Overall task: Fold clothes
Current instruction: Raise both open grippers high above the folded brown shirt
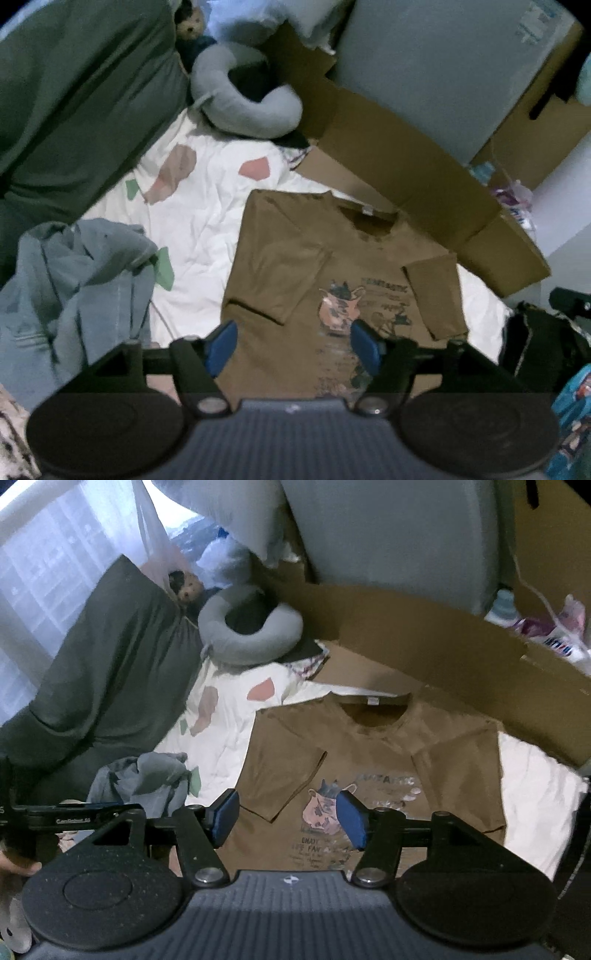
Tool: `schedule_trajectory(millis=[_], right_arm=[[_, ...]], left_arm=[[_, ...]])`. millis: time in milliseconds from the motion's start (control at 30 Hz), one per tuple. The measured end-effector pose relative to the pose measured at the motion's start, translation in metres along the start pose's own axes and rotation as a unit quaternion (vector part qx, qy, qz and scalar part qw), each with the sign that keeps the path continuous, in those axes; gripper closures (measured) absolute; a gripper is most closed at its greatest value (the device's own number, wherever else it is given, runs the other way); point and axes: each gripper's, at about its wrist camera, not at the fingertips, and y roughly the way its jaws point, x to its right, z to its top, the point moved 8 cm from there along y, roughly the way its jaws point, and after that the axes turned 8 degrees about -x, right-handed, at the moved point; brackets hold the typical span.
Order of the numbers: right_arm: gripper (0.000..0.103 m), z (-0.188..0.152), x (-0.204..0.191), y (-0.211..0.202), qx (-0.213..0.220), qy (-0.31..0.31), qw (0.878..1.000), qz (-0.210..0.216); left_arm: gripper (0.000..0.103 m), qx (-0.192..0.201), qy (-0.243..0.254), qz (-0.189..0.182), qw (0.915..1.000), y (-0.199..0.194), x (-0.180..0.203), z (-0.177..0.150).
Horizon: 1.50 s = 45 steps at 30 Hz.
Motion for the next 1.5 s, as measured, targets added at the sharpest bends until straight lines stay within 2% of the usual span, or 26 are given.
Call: schedule_trajectory(millis=[233,467,633,833,1133,1300,1500], right_arm=[[0.035,-0.007,-0.012,-0.052,0.003,-0.014,1.000,-0.018],[0.032,-0.012,-0.015,-0.108,-0.006,-0.038,0.998,-0.043],[0.025,-0.005,-0.016,-0.154,0.006,-0.054,0.998,-0.039],[0.025,-0.001,-0.011,-0.190,0.016,-0.076,0.996,-0.046],[0.025,-0.017,0.031,-0.231,0.018,-0.079,0.995,-0.059],[0.025,-0.040,0.059,-0.239,0.007,-0.083,0.994,-0.067],[0.025,-0.055,0.102,-0.257,0.015,-0.066,0.995,-0.079]], left_arm=[[0.021,-0.006,-0.007,-0.017,0.9998,-0.049,0.017,-0.011],[0.011,0.015,0.014,-0.023,0.9995,-0.096,0.037,-0.014],[0.010,0.023,0.023,-0.018,0.9993,-0.118,0.043,-0.021],[0.010,0.019,0.013,-0.011,0.9997,-0.135,0.040,-0.027],[0.009,0.025,0.000,-0.009,0.9996,-0.148,0.035,-0.039],[0.009,0.024,0.012,-0.009,0.9996,-0.149,0.033,-0.050],[0.009,0.022,0.026,-0.013,0.9993,-0.145,0.030,-0.068]])
